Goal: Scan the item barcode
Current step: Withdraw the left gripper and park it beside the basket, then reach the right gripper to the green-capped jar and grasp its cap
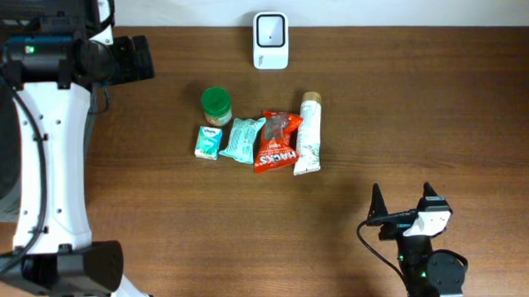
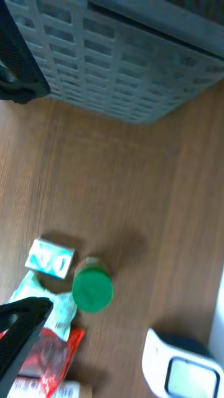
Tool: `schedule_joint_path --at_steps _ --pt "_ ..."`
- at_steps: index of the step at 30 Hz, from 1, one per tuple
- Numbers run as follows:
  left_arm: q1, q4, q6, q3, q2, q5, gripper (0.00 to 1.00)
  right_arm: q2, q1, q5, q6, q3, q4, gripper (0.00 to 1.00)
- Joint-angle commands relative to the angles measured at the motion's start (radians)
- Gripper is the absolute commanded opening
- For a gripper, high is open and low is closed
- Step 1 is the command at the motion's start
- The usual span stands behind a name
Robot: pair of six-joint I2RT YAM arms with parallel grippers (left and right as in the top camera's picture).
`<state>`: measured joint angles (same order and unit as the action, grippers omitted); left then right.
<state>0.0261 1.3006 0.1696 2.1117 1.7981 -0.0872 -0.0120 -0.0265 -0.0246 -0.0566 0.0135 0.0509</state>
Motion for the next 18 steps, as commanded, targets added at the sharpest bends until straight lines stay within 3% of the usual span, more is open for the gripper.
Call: schedule_joint_path --at_steps 1,3,5,7,9,11,13,15,18 --pt "-0.002 0.002 0.024 0.015 0.022 -0.052 0.99 0.005 0.005 -0.330 -0.102 -0.008 -0.033 0.98" --pt "-0.002 0.002 0.024 0.015 0.022 -0.052 0.99 0.005 0.005 -0.636 -0.143 -0.008 -0.093 0.99" --pt "-0.002 0.002 0.024 0.015 0.022 -0.052 0.99 0.005 0.005 -0.703 -0.143 -0.008 -0.137 0.98" --pt "-0.002 0.002 0.024 0.015 0.022 -0.052 0.99 0.005 0.005 -0.697 -0.143 -0.008 -0.190 0.99" --pt "-0.002 0.002 0.024 0.015 0.022 -0.052 0.99 0.005 0.005 -0.696 -0.144 -0.008 -0.387 0.99" --pt "-0.002 0.002 0.024 0.015 0.022 -0.052 0.99 0.005 0.005 -0.553 -0.144 0.007 -0.616 0.99" --pt "-0.002 0.002 0.024 0.015 0.022 -0.052 0.99 -0.002 0.006 -0.399 -0.137 0.084 -0.610 0.99" --pt "-0.002 0.002 0.024 0.015 0.022 -0.052 0.99 -0.066 0.007 -0.382 -0.065 0.200 -0.587 0.99" --pt "-0.002 0.002 0.024 0.015 0.022 -0.052 0.99 -0.262 0.007 -0.386 0.044 0.460 -0.312 0.99"
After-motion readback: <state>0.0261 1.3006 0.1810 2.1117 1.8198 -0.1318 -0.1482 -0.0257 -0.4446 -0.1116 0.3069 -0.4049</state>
